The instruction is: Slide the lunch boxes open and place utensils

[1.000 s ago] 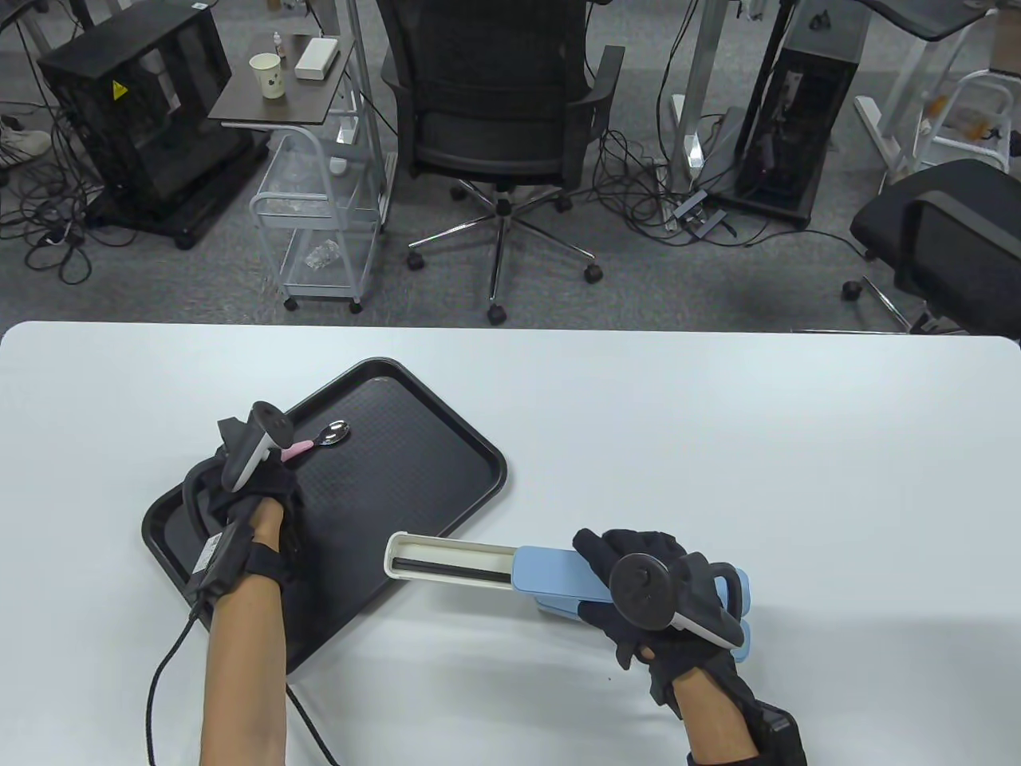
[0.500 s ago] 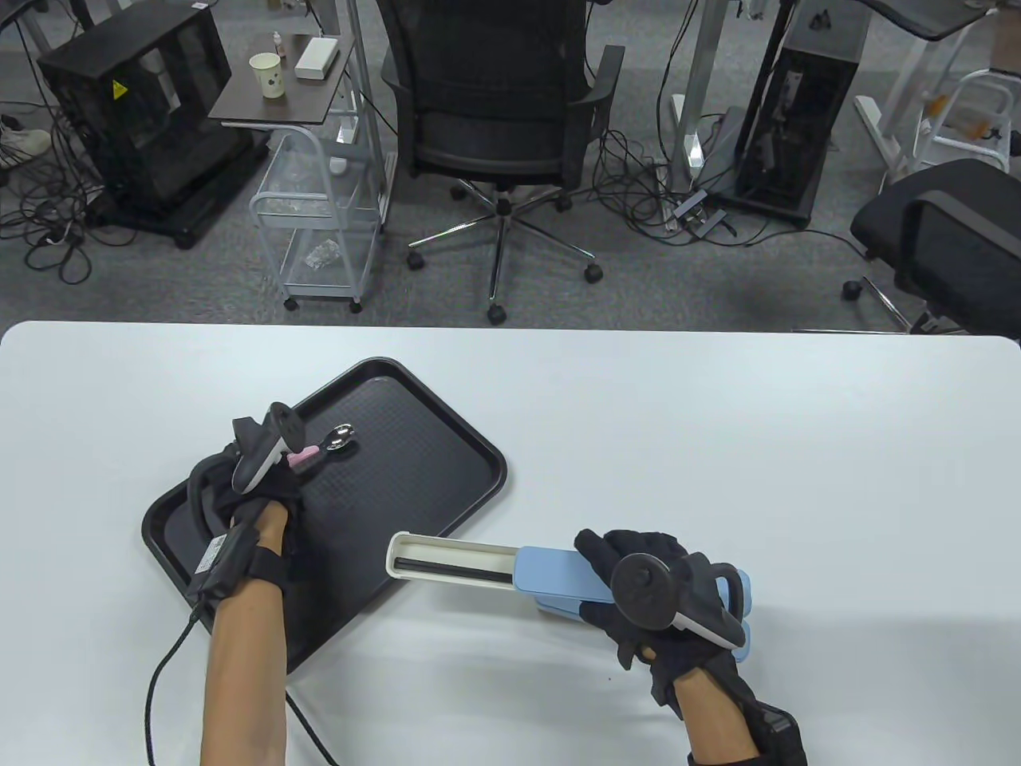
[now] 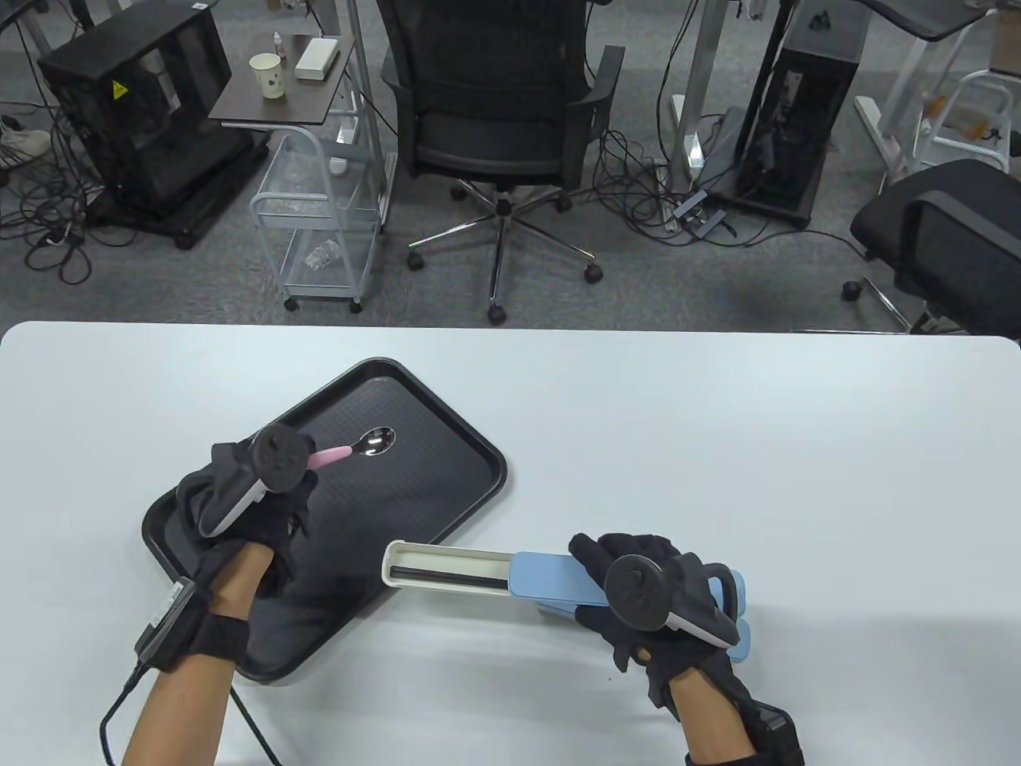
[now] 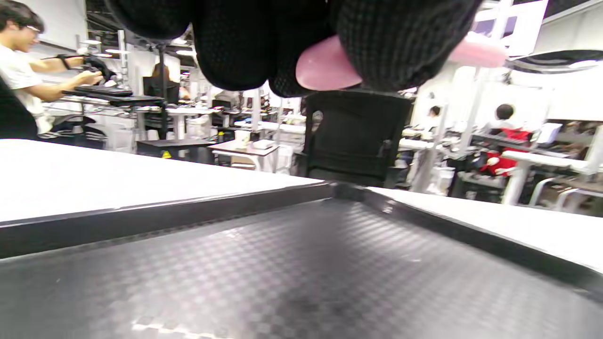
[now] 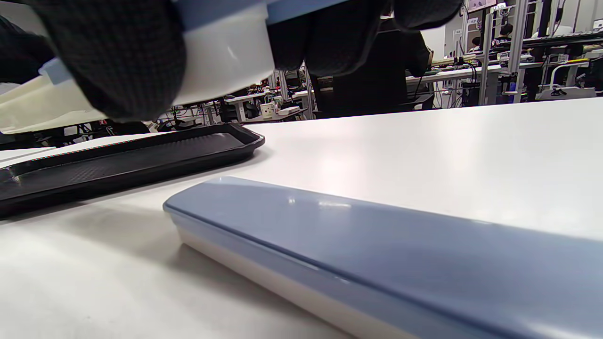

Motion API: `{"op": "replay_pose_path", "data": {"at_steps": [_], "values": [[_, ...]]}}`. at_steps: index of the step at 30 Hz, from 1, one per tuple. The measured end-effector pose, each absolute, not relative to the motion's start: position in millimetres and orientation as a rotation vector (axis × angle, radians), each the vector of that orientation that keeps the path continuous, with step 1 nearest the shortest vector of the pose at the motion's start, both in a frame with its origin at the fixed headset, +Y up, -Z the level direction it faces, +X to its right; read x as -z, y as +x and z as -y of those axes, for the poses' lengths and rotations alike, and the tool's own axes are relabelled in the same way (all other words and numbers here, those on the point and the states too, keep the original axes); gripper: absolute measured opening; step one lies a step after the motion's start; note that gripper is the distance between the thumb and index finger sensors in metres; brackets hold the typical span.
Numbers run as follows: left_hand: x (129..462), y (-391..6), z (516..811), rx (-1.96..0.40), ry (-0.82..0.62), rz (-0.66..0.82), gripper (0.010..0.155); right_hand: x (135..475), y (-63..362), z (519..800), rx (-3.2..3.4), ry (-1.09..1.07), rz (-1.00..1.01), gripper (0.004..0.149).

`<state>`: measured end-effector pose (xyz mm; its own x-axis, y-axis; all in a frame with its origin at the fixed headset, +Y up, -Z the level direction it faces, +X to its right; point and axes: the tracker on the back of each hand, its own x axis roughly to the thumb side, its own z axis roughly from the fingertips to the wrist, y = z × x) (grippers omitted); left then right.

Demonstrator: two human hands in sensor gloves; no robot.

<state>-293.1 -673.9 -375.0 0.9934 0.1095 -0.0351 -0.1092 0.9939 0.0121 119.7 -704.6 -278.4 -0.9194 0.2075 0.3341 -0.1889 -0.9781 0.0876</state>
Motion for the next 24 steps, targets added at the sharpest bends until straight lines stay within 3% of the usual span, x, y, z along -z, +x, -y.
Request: {"op": "replay_pose_path", "data": {"at_steps": [13,19,24], "values": [[275.3,-253.3,657.1,-0.192,0.144,0.164,0.055,278.5,120.6,705.5,-2.884,0.513,-0.090,0.077],[253.9,-239.1,679.7,-0.110,0.213,0.200,0.055,277.6,120.2,705.3,-2.882,0.521,-0.082,0.077],[250.3,-232.2,693.1,-0.068,0.179,0.221,0.055,276.9,118.1,706.4,-2.881,0.532,-0.077,0.077]]}}
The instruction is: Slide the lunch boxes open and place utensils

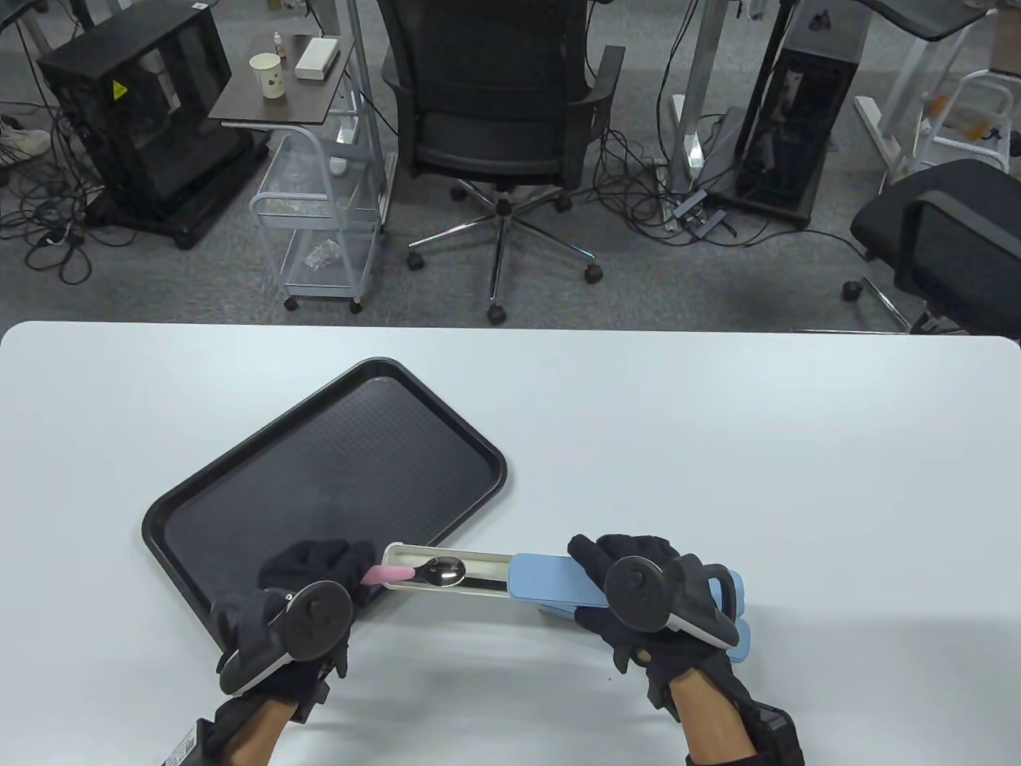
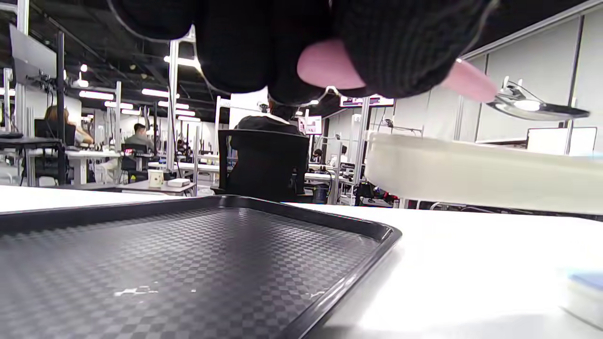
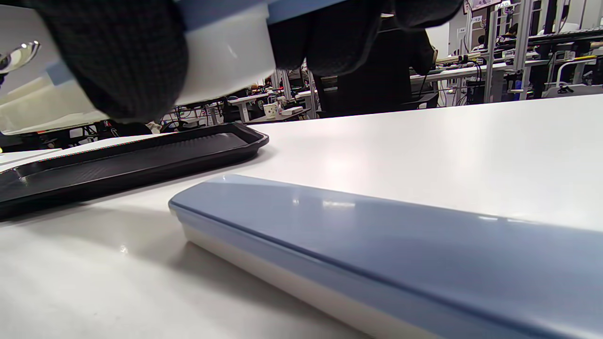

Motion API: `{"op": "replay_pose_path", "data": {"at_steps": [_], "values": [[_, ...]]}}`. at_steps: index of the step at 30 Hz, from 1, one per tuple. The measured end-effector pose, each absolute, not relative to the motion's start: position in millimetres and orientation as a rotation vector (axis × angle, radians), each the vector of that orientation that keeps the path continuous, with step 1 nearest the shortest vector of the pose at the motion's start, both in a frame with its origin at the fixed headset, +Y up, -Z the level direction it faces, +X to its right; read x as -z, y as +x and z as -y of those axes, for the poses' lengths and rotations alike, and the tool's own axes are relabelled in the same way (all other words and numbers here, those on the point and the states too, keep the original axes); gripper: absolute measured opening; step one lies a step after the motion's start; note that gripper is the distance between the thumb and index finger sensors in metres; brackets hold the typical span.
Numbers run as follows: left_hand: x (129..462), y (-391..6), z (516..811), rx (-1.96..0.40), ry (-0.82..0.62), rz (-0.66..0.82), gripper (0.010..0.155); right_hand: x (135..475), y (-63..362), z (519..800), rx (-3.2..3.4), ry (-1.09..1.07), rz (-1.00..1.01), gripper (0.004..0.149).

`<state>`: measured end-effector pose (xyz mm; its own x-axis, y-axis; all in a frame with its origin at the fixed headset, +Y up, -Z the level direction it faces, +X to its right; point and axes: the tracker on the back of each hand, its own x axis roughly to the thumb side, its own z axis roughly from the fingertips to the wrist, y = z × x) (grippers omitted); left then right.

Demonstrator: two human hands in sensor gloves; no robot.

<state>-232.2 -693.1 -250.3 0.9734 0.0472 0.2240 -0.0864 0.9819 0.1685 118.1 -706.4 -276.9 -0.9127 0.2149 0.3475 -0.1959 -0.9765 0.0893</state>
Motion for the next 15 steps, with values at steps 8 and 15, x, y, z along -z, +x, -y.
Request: {"op": "replay_pose_path", "data": {"at_steps": [8,15], "values": [[246.2,-230.2,702.3,-0.030,0.160,0.228,0.055,271.2,106.8,705.1,-2.887,0.588,-0.067,0.078],[246.1,-227.5,701.6,-0.040,0.167,0.241,0.054,268.0,100.9,704.6,-2.897,0.612,-0.052,0.078]]}}
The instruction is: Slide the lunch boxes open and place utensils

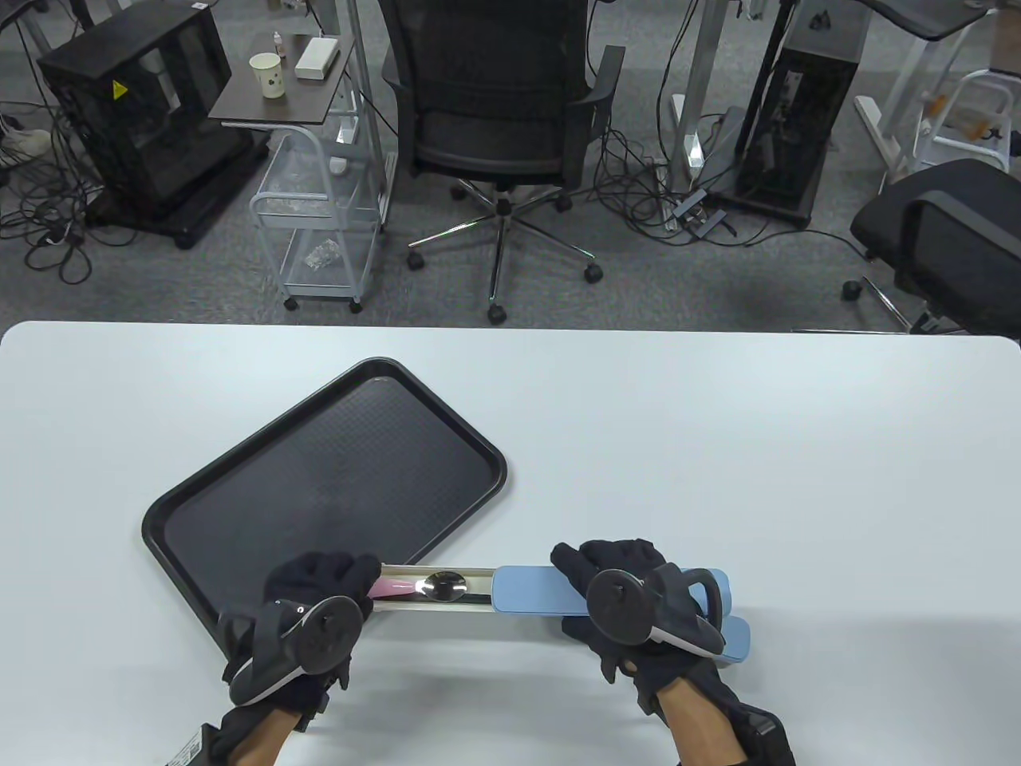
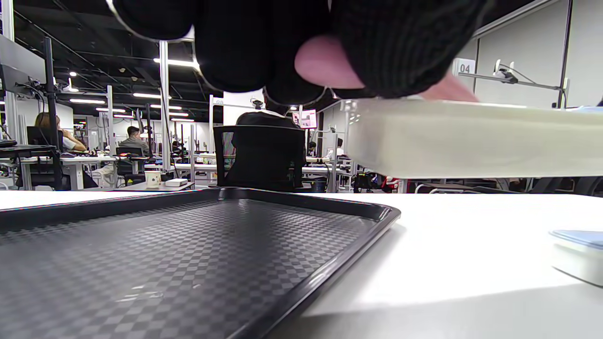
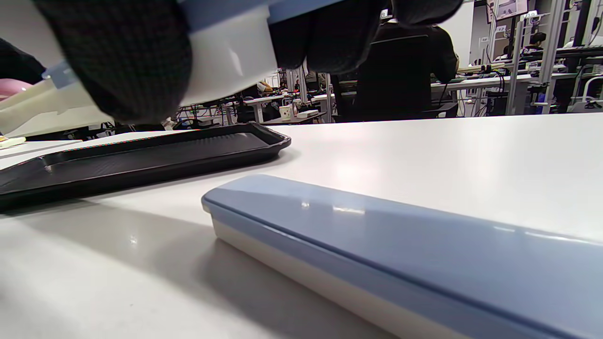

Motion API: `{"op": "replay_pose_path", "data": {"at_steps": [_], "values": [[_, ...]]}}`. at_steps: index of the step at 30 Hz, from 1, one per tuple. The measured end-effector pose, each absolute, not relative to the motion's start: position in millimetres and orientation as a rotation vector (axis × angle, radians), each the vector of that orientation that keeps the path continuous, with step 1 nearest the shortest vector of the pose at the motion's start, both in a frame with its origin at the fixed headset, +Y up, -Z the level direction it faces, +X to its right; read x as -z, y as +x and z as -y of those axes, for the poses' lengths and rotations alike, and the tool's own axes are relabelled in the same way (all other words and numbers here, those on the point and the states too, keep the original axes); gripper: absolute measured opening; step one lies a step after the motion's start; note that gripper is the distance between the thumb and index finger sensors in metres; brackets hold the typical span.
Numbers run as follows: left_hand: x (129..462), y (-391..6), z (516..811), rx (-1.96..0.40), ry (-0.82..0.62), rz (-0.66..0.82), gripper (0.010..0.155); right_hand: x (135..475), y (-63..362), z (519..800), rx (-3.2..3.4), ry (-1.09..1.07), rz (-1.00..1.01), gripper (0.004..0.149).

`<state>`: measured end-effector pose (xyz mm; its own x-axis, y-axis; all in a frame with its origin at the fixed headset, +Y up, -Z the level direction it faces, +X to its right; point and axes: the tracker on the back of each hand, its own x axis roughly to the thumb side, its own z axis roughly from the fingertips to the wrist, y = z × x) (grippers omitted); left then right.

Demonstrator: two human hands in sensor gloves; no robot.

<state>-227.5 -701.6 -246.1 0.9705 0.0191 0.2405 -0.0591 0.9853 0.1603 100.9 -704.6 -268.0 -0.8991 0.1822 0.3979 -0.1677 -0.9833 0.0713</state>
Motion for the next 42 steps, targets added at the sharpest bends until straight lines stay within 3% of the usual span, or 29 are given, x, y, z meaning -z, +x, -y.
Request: {"op": "replay_pose_path", "data": {"at_steps": [16,21,26,32,37,42], "values": [[236.6,-183.7,708.0,-0.028,0.224,0.391,0.055,264.0,81.7,711.9,-2.881,0.685,-0.107,0.077],[242.2,-194.1,708.2,-0.062,0.223,0.342,0.068,265.6,82.7,712.9,-2.861,0.682,-0.148,0.077],[248.4,-223.2,703.4,-0.207,0.208,0.287,0.064,266.4,88.6,709.7,-2.842,0.659,-0.116,0.077],[259.4,-257.3,707.9,-0.344,0.110,0.238,0.075,268.8,103.0,703.8,-2.866,0.594,-0.035,0.077],[266.6,-255.7,719.4,-0.328,-0.005,0.287,0.083,271.5,111.3,704.4,-2.845,0.566,-0.055,0.077],[261.4,-237.4,720.0,-0.263,0.031,0.349,0.080,265.3,97.0,703.4,-2.860,0.632,-0.055,0.076]]}}
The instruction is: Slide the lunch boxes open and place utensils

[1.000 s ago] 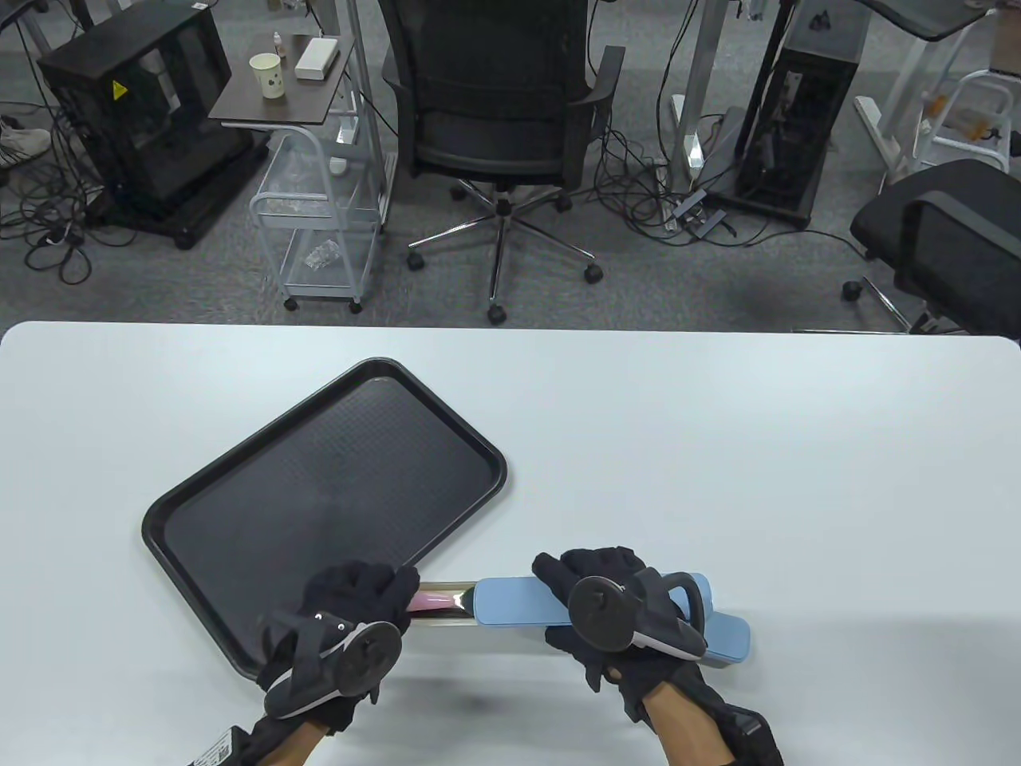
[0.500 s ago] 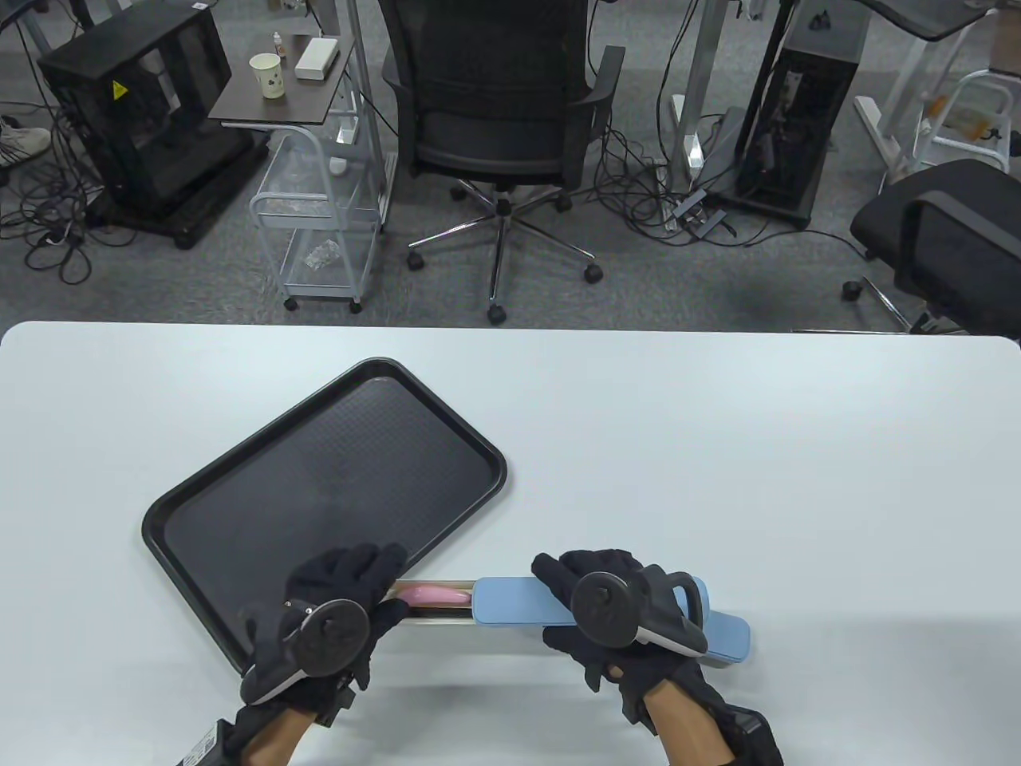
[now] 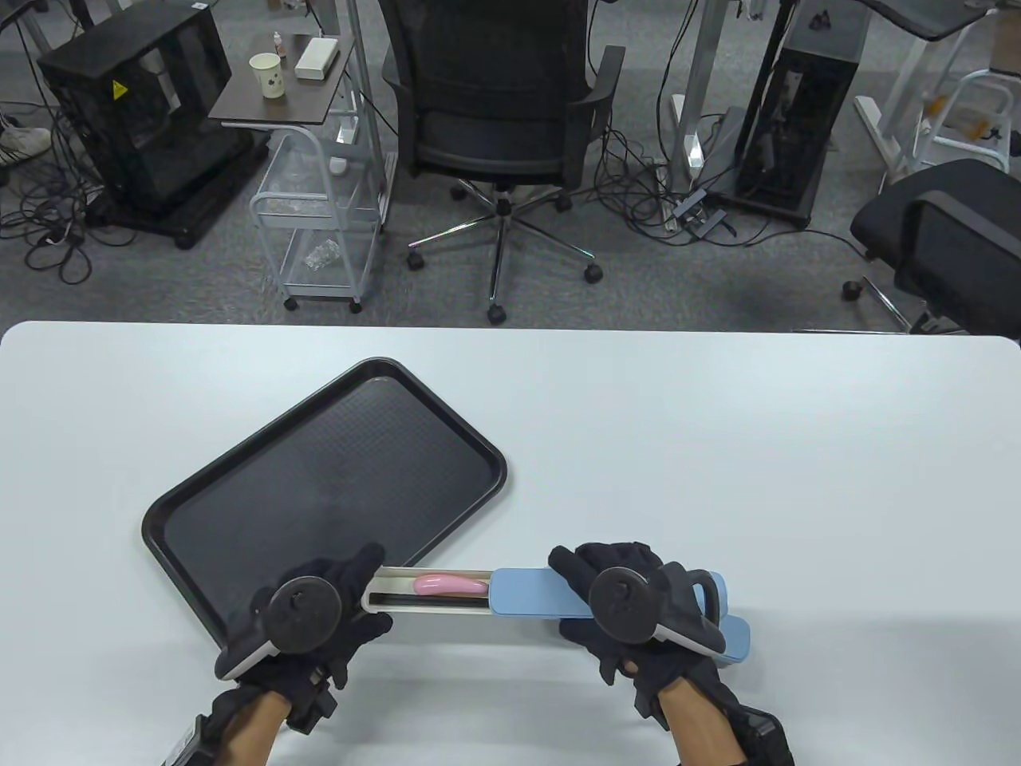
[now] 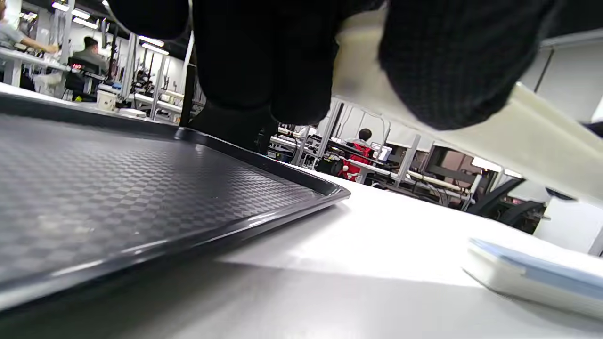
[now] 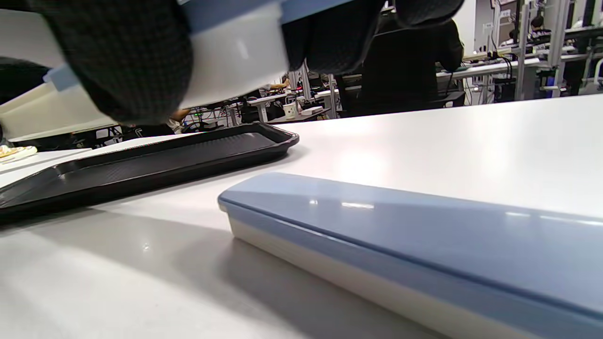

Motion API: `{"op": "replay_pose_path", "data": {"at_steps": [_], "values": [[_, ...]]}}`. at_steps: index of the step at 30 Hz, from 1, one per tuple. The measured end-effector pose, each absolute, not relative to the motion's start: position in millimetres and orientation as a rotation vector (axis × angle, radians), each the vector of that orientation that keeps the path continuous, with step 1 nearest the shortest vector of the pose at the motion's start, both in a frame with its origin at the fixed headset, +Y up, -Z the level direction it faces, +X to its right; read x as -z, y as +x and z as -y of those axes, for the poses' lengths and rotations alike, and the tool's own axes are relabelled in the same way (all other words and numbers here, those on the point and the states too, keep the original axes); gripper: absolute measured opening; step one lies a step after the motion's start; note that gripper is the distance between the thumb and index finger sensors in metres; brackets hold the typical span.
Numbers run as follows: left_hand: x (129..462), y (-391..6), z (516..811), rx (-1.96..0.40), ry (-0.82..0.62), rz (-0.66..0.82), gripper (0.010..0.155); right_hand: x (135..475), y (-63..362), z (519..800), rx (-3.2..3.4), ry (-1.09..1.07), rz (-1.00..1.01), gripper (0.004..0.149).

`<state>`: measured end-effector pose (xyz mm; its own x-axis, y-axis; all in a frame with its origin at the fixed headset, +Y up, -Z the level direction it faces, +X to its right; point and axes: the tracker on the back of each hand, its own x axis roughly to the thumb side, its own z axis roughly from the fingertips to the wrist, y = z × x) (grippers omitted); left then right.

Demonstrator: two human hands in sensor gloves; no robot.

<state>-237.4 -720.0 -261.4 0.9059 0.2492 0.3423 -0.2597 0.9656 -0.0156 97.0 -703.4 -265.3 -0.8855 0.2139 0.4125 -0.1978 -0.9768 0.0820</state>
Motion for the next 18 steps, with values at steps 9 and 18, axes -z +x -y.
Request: {"op": "replay_pose_path", "data": {"at_steps": [9,18], "values": [[242.4,-198.8,712.2,-0.250,0.079,0.515,0.080,253.3,63.3,704.7,-2.816,0.754,-0.039,0.074],[228.4,-178.2,708.3,-0.192,0.150,0.564,0.081,242.5,44.2,701.5,-2.811,0.831,0.031,0.074]]}}
